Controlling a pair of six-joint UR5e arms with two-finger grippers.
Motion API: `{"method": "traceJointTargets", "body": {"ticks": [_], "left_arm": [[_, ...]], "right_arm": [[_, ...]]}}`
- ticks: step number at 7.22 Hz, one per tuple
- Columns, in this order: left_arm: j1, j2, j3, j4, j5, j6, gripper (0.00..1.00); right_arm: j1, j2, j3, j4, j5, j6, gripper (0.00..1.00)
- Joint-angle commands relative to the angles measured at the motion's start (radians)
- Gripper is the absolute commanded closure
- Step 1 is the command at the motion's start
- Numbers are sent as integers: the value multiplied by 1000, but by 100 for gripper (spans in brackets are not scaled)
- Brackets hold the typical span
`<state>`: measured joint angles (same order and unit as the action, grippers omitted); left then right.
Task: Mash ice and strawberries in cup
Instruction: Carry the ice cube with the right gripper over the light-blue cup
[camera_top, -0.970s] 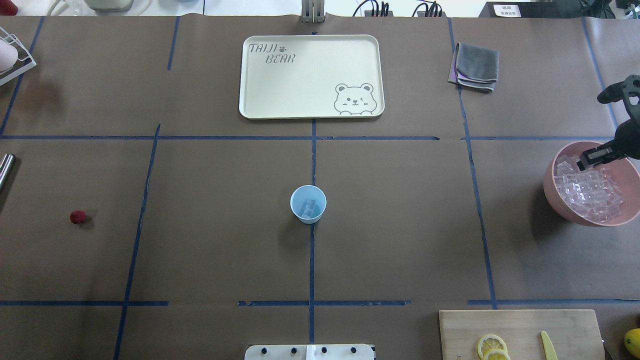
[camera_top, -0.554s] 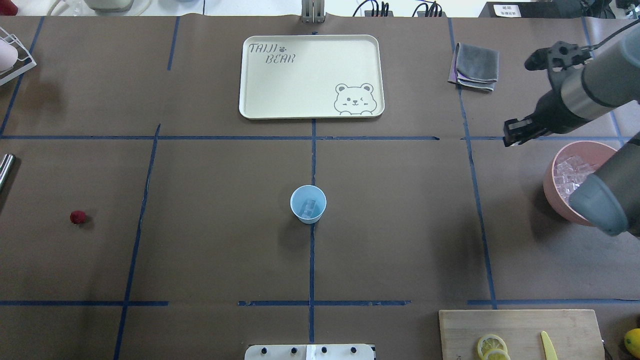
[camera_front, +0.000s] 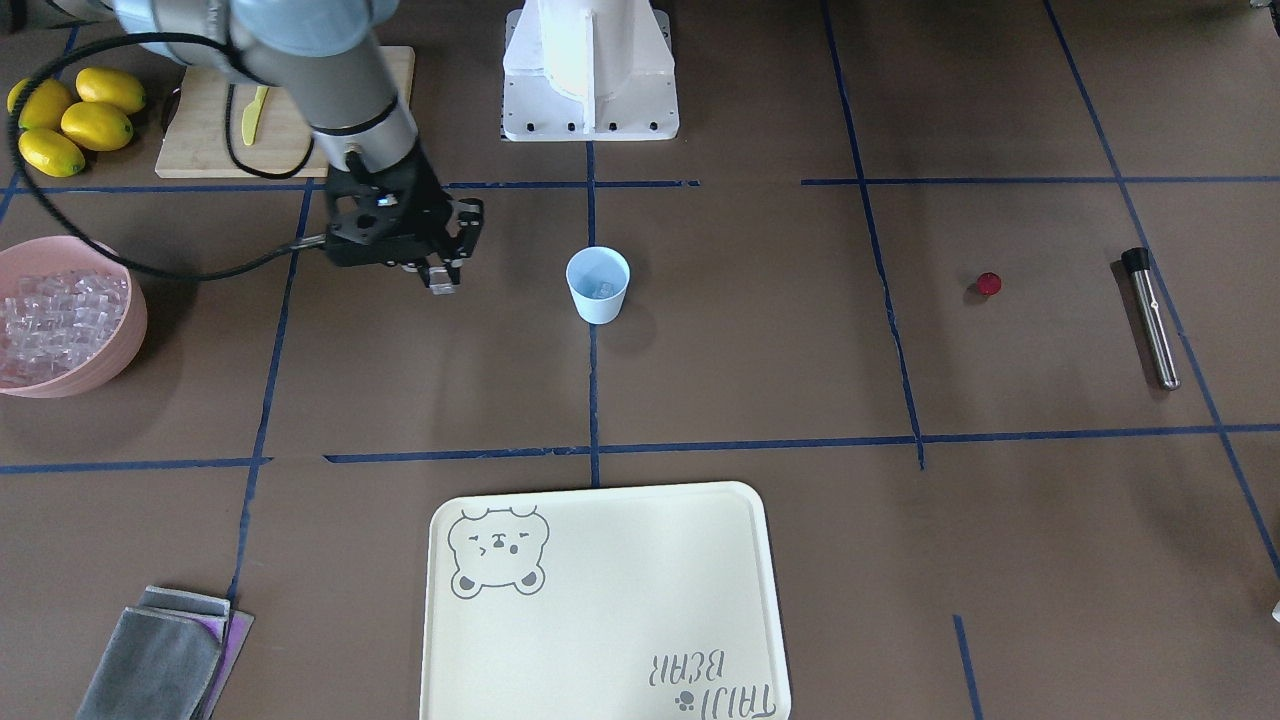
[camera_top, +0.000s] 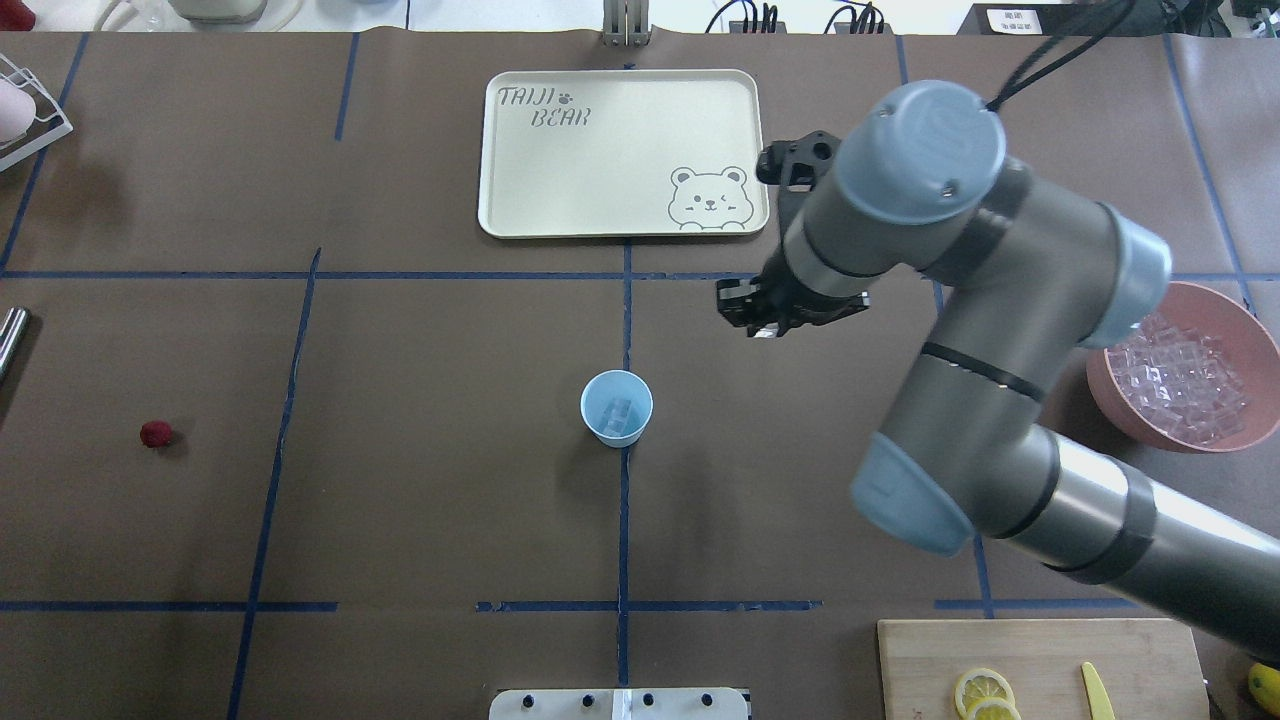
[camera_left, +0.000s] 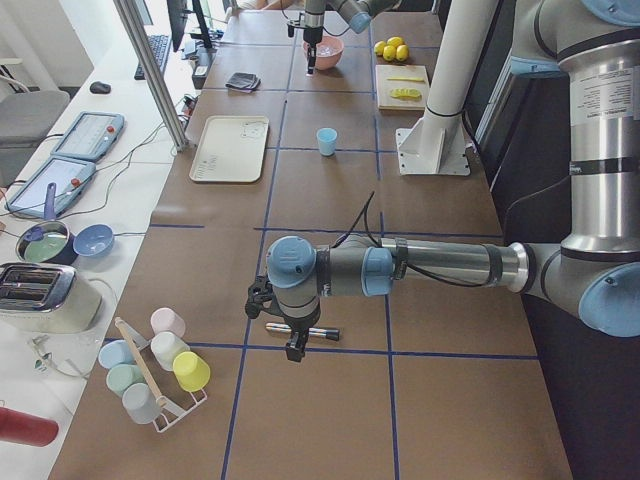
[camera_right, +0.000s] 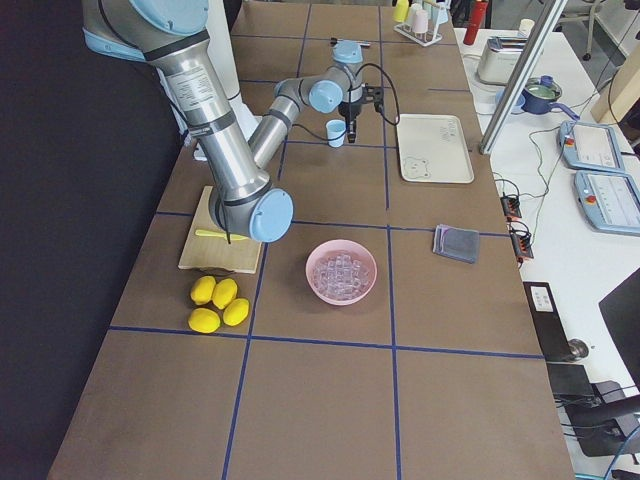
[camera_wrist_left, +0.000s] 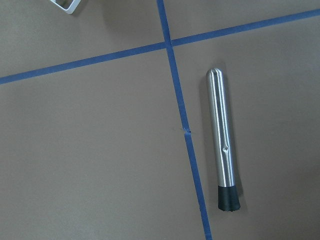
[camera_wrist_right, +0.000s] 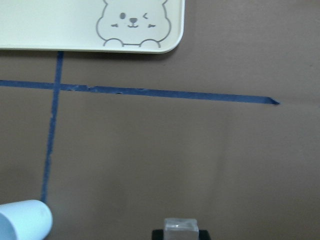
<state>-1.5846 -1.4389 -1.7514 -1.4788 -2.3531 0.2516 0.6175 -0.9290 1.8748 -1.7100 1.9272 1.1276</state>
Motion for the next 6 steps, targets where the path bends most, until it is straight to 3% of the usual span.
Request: {"method": "traceJointTargets", "body": {"ticks": [1,4,5,6], "left_arm": [[0,0,0,0,0,0,0],[0,0,3,2,0,0,0],[0,0,4,2,0,0,0],[0,0,4,2,0,0,0]], "right_arm": [[-115,174,-109,-31,-86,136,88],[-173,214,-182,-27,-137,172,84],[-174,211,-187,-26,-137,172,61],[-177,208,-187,-28,-140,172,2]]}}
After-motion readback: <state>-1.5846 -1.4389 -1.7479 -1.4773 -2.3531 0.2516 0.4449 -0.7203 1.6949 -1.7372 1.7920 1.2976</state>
